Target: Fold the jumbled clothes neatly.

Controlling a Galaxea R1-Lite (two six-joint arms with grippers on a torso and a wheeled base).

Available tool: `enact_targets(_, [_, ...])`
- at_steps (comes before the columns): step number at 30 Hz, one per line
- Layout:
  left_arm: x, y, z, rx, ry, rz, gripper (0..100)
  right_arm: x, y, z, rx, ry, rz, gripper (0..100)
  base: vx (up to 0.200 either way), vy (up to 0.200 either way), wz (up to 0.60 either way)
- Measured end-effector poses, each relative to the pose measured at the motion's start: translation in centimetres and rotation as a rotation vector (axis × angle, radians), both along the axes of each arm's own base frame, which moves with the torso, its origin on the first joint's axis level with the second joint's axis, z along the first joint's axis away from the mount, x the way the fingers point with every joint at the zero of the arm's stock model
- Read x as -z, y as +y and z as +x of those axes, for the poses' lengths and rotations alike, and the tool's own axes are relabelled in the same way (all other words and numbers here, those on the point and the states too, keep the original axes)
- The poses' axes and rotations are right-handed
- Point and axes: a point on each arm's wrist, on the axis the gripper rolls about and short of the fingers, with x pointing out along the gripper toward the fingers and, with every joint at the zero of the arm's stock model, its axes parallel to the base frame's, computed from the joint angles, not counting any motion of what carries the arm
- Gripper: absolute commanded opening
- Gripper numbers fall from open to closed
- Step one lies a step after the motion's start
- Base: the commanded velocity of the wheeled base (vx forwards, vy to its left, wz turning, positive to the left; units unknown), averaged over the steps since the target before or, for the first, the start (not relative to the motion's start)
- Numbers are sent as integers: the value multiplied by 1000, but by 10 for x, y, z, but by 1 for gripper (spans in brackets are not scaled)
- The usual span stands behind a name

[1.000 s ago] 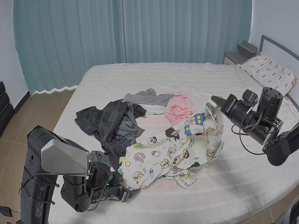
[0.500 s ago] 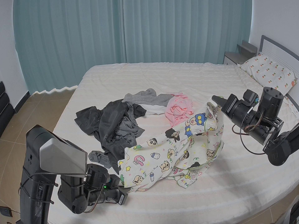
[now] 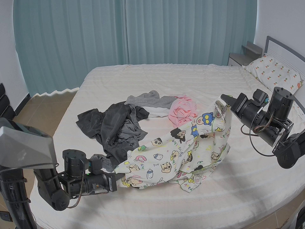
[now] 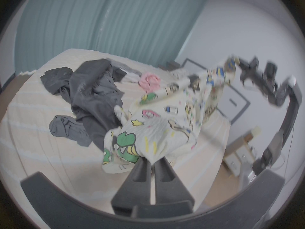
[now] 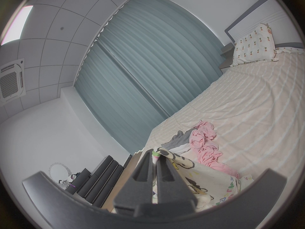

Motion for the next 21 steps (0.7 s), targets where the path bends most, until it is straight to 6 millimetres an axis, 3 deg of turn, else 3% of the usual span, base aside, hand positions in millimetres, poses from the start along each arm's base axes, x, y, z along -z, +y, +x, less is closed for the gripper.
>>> enact_targets(8, [-55, 20, 13, -136, 22, -110, 0, -7, -3, -5, 9, -17, 6, 0, 0, 0, 0])
enact_targets(11, [-86, 26, 19, -189, -8, -142, 0, -12, -5, -7, 12, -33, 13, 0, 0, 0, 0])
enact_targets(17, [-152, 34, 26, -385, -228, -197, 0, -27, -7, -12, 34, -87, 35, 0, 0, 0, 0])
enact_targets(21, [-178, 35, 25, -461, -357, -244, 0, -47, -10, -13, 63, -156, 63, 0, 0, 0, 0])
